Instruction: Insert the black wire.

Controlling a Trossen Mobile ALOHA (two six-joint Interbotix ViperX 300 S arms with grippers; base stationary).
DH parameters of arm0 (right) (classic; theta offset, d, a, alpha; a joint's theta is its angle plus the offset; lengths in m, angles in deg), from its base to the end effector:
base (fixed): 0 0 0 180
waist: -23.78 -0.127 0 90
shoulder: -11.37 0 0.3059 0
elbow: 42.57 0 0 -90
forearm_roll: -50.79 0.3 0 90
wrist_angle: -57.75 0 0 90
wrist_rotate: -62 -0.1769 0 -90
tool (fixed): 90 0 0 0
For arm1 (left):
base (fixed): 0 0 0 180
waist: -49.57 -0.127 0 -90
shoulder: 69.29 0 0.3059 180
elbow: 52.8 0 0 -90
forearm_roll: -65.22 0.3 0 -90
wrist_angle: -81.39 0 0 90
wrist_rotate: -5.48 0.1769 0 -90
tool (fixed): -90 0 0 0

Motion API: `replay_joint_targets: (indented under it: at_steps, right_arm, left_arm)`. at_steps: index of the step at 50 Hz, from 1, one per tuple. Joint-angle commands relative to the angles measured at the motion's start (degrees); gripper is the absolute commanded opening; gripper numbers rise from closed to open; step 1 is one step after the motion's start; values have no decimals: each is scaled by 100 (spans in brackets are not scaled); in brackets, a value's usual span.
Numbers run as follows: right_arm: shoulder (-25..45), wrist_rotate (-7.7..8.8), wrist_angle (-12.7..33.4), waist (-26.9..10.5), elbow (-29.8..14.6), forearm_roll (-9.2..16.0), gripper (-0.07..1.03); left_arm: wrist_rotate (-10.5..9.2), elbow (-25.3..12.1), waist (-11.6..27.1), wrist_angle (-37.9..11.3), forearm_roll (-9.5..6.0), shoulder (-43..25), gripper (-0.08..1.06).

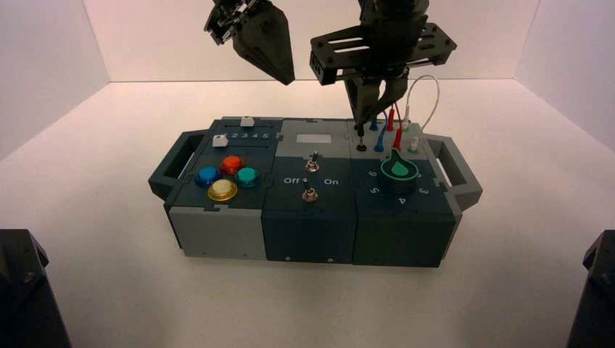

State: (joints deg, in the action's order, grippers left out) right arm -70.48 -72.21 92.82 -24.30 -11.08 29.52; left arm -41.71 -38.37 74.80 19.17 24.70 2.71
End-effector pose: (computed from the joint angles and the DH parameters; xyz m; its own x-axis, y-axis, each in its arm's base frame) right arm 0.2449 0.2175 0.0731 0.3480 0.0755 -0.9345 -0.3291 0.9432 -0.0463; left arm 0.2765 -0.2427 0.1124 -0.2154 -0.5339 -0.8176 0.6701 0.5282 -0.5215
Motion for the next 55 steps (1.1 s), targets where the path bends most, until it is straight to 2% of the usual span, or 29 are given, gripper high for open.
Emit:
replay_joint_targets:
  at_steps: [1,55]
  right_arm:
    - [-26,-9,-70,18,-70,0,-2]
    - [-114,0,53,18,35,9,-2]
  left_arm:
    - [44,-132,-9,-9,-35,88,-3]
    - [79,-132,-97,-79,-18,70,-3]
